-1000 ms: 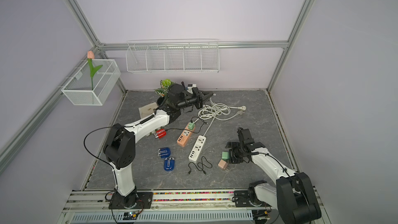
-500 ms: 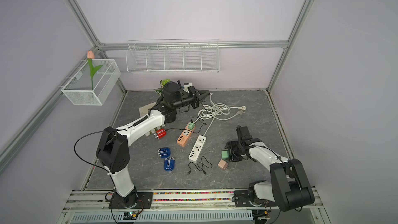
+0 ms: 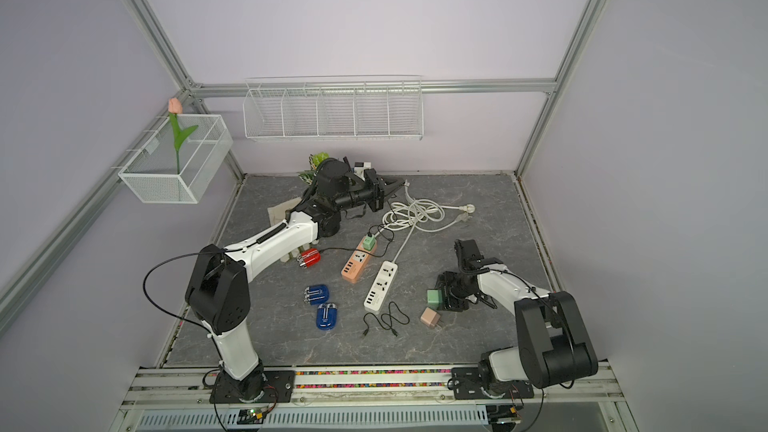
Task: Charge the electric shaver
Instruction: Pick up the plug from the center of the board.
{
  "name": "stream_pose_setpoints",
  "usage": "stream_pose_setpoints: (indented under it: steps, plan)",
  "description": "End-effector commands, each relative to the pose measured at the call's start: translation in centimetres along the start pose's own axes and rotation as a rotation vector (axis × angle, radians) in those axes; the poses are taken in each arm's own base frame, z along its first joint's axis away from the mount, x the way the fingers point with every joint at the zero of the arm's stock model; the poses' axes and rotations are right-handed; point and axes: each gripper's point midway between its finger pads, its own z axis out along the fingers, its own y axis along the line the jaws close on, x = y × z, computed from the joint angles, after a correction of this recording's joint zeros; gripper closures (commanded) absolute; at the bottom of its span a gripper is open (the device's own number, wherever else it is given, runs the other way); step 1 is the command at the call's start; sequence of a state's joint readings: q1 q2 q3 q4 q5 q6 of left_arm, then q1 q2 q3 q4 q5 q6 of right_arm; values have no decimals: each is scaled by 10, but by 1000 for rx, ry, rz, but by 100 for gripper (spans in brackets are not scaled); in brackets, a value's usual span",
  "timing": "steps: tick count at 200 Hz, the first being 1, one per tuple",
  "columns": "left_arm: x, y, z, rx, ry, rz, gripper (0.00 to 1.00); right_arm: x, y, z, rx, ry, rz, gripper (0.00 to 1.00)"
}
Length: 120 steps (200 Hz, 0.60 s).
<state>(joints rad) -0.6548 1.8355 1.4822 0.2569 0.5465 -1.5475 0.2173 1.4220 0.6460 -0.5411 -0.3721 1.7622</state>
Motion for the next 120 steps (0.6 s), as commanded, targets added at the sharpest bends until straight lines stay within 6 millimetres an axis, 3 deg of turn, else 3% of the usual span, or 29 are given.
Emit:
stream_pose_setpoints:
  steps: [1,23,53,69,92,120]
  plan:
    - [1,-6,-3,9,-6,6,100,-8,-7,8,58,-28,80,41]
    - [1,-5,-4,6,-6,6,100,-8,-1,9,58,-33,77,45]
    - [0,-5,-4,3,-11,3,100,-6,3,6,36,-28,75,64]
    - [-1,-5,-4,3,-15,-1,100,-1,20,-4,-37,-27,35,75]
    - [-3,-6,-4,3,-27,-7,100,15,62,-42,-219,-46,-96,81]
    - [-7,-5,-1,-16,-43,-30,100,39,124,-108,-534,-59,-275,87]
